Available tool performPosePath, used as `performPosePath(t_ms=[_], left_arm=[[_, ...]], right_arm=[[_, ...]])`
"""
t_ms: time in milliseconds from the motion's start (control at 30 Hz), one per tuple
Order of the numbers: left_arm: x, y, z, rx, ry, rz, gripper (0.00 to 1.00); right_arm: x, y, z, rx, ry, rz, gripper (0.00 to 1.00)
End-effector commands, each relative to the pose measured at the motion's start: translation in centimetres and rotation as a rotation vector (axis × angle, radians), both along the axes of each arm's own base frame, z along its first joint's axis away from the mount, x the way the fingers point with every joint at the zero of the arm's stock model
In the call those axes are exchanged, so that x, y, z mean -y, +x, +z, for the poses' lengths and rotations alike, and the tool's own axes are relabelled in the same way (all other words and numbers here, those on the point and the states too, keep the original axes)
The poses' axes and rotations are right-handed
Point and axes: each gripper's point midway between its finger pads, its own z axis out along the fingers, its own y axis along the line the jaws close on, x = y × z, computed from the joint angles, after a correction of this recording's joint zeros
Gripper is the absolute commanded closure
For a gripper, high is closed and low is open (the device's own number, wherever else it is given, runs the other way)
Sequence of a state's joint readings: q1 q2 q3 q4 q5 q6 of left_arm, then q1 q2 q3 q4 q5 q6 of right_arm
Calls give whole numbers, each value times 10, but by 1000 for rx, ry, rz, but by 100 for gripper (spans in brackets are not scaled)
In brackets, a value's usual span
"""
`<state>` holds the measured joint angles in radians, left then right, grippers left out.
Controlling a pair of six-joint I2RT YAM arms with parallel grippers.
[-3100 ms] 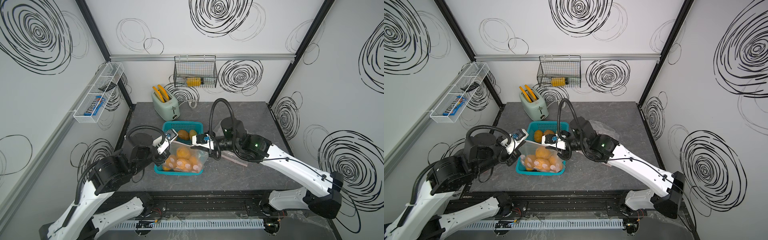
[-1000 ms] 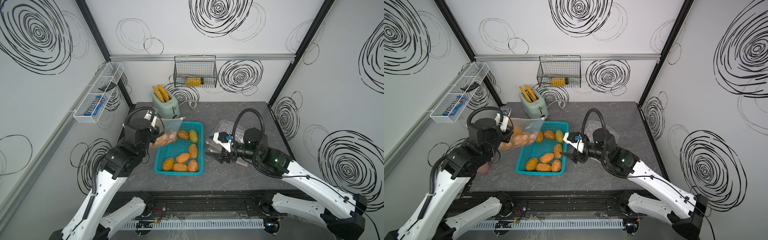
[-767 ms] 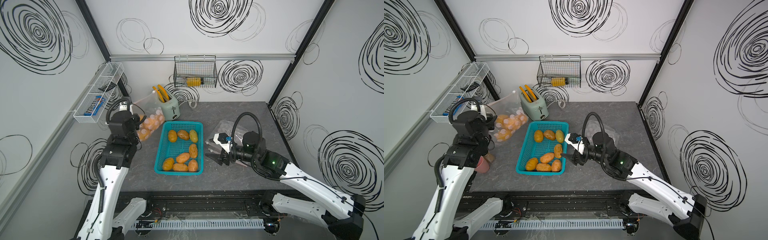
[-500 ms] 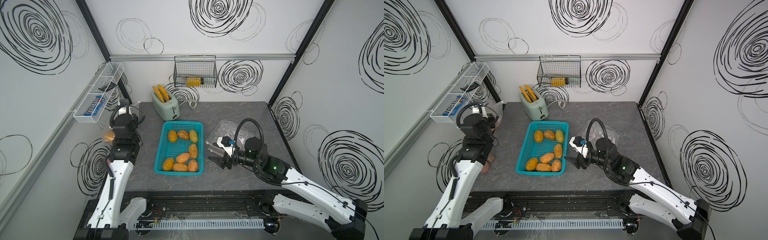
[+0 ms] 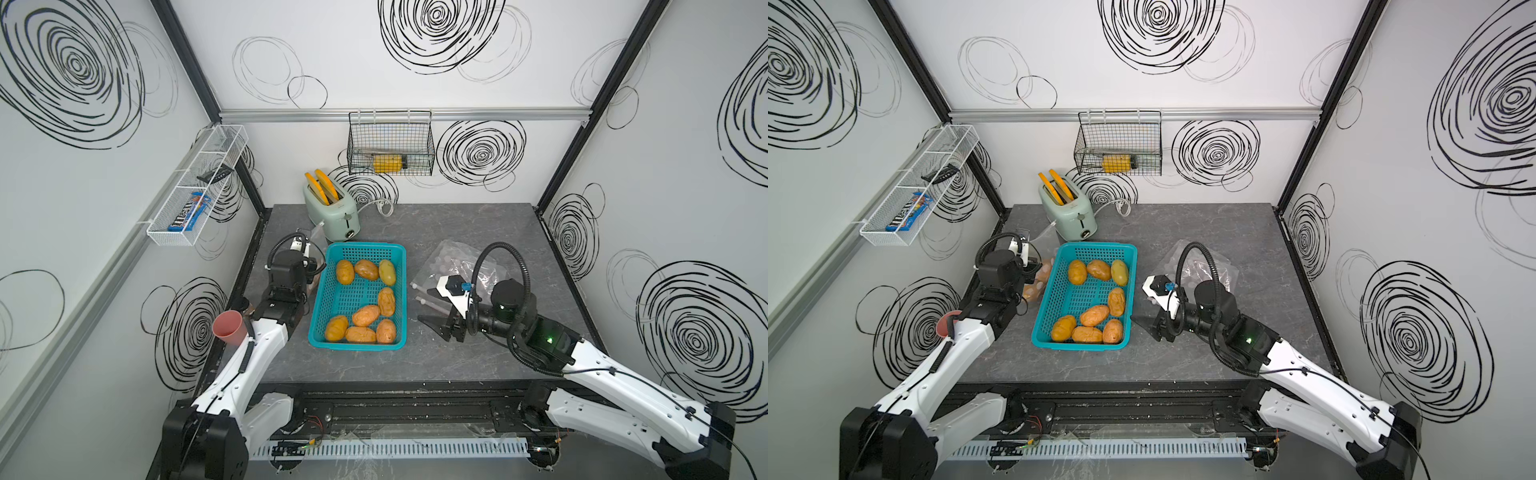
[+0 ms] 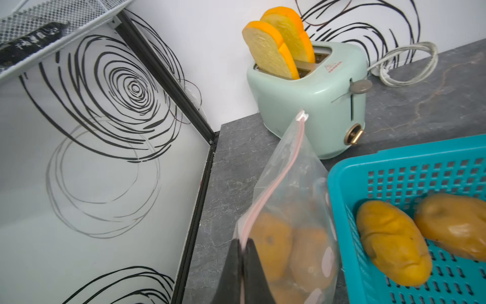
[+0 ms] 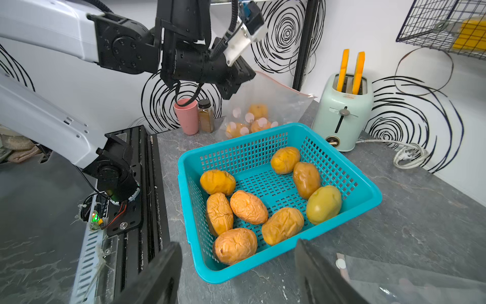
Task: Put the potatoes into a zipper bag and zip it
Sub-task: Place the zipper food storage bag at the center of the board, then pick up the zipper food storage bag at the center of the board.
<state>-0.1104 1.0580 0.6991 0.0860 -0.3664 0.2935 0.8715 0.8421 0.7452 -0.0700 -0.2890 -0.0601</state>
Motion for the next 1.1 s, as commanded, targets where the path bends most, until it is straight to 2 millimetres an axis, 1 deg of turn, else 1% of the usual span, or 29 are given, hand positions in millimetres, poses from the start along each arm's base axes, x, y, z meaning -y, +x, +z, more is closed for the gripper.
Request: performPosePath(t_ms=[0, 33, 67, 133, 200, 233, 267, 367, 400, 433, 467, 500, 533, 567, 600, 667, 700, 733, 833, 933, 1000, 1067], left_arm=[[19, 5, -2, 2, -37, -78, 84], [22, 5, -5, -9, -47, -88, 75], [23, 5, -7, -16, -56, -93, 63], [27, 4, -4, -29, -92, -103, 36], [32, 2, 3, -37, -141, -113, 11], [35, -1, 10, -28, -173, -120, 6], [39, -4, 20, -14, -198, -134, 4], [52, -23, 61, 95, -275, -194, 0], [54, -32, 75, 144, -312, -208, 3], [53, -41, 87, 192, -360, -201, 4], [46, -50, 95, 228, -435, -157, 4], [44, -59, 101, 236, -503, -143, 4], [51, -67, 108, 224, -535, -190, 4], [56, -75, 110, 215, -560, -217, 4], [60, -83, 106, 201, -595, -236, 4], [72, -99, 97, 172, -636, -308, 4], [75, -107, 90, 164, -643, -329, 4], [74, -114, 82, 166, -654, -323, 4], [72, -130, 69, 190, -665, -325, 4], [76, -144, 64, 230, -672, -366, 2], [78, -151, 70, 255, -656, -386, 1], [76, -153, 71, 272, -651, -379, 1]], right_arm=[[3, -2, 6, 12, 30, -1, 27], [4, -1, 5, 13, 29, -7, 27], [5, -1, 4, 14, 28, -12, 27], [7, 4, 1, 12, 27, -40, 27], [11, 11, 0, -3, 33, -85, 26], [14, 15, 0, -12, 37, -114, 26], [16, 20, 0, -16, 40, -138, 25], [29, 38, -5, -47, 44, -240, 25], [35, 46, -9, -58, 38, -282, 25], [41, 55, -13, -71, 28, -325, 25], [47, 62, -18, -78, 17, -361, 25], [53, 70, -25, -84, -3, -404, 26], [59, 78, -34, -84, -36, -451, 27], [63, 83, -42, -76, -71, -477, 27], [66, 87, -53, -63, -125, -493, 27], [70, 92, -75, -50, -239, -502, 27], [74, 94, -87, -50, -293, -516, 27], [78, 96, -100, -52, -347, -528, 28], [84, 94, -135, -69, -508, -494, 31], [96, 100, -158, -67, -638, -528, 33], [109, 103, -179, -70, -730, -551, 34], [115, 101, -199, -108, -826, -541, 35]])
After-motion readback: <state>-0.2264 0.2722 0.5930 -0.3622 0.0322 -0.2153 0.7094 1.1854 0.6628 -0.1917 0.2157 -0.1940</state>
